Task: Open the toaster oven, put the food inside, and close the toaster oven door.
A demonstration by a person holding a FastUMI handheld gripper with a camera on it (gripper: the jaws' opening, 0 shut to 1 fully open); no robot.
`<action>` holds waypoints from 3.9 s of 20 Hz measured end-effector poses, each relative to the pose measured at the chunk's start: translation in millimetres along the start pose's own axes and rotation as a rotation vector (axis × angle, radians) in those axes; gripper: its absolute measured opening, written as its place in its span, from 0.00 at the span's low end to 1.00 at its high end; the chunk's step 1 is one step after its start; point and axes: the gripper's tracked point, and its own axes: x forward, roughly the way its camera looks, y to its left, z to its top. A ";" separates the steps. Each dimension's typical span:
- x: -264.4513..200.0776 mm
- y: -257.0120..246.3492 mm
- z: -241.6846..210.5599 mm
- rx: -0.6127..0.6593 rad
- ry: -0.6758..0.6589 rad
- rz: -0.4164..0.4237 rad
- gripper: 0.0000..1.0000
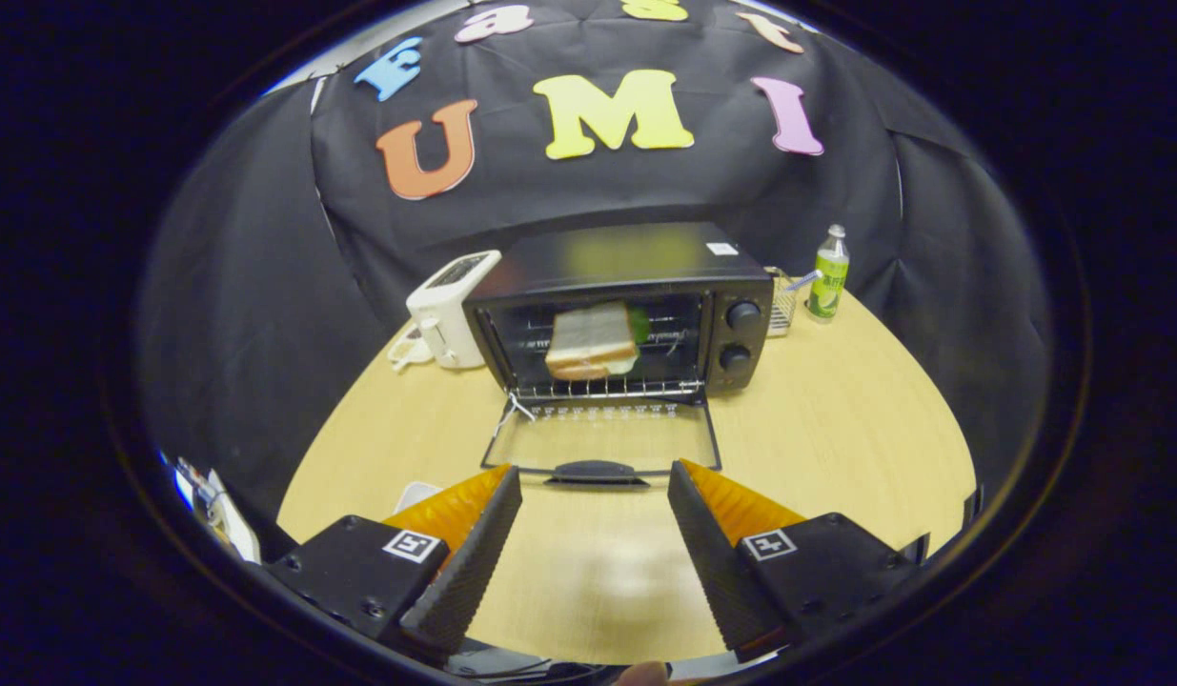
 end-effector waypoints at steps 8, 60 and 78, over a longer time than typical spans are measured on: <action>69.9 2.2 -57.8 0.027 0.091 -0.017 1.00; -178.5 12.8 224.6 0.023 -0.544 -0.090 1.00; -256.8 15.2 209.9 0.032 -0.588 -0.072 1.00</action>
